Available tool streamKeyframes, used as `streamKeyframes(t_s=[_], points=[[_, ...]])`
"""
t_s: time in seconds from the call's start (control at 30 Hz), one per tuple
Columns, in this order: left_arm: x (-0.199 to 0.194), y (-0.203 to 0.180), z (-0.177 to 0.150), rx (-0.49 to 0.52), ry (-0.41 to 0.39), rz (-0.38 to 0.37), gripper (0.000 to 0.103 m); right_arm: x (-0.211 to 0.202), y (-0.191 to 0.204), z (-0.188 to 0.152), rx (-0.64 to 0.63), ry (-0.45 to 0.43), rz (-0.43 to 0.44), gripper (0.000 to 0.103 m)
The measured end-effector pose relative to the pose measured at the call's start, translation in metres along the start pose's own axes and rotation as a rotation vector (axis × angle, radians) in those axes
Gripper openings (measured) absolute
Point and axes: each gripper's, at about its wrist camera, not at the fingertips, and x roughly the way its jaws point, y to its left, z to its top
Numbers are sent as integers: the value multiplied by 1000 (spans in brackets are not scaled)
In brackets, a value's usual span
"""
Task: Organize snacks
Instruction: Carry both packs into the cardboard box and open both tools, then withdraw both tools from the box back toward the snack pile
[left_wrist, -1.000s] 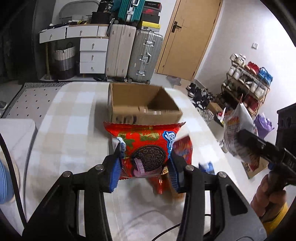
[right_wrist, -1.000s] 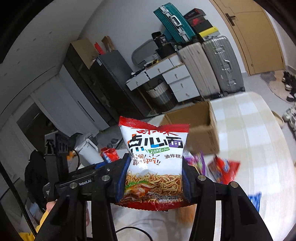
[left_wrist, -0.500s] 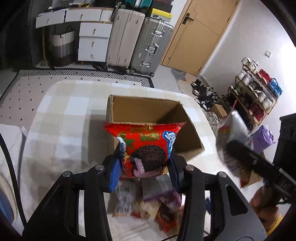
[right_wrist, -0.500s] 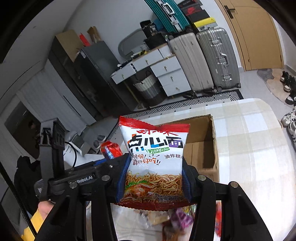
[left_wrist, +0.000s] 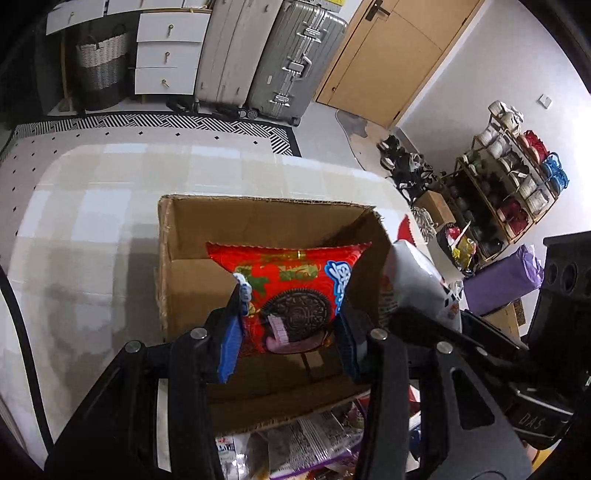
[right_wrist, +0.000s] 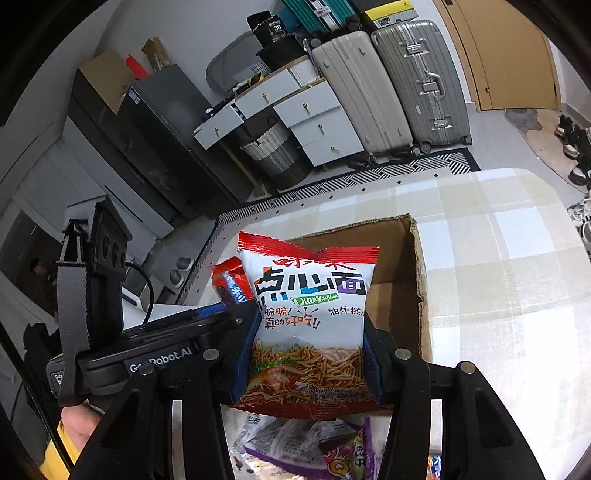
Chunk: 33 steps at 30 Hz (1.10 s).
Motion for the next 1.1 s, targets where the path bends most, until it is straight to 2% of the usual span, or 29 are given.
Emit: streamKeyframes(t_s=[0.17,0.3,0.6,0.73,0.8,0.87,0.9,1.07,1.1], points=[[22,9,1,-6,17,-10,41,16,-10,1,23,21,3,49],[43,15,1,-4,32,17,41,27,-17,1,39,38,-9,49],[50,16,4,-6,32,32,41,34,-20,1,26,43,-61,50],[41,19,1,-29,29,40,44,35,-18,1,30,46,-65,52],[36,20,-2,-35,25,39,54,34,-17,2,29,45,-66,53],[33,21,-3,-39,18,34,57,32,-16,4,32,40,-69,53],[30,22,-3,-41,17,38,63,30,-16,3,32,36,-70,54],[11,19,-13,-56,4,26,71,8,-5,-1,2,2,-66,56],[3,17,-17,-60,-11,33,78,3,-2,-2,-8,-4,-67,57]])
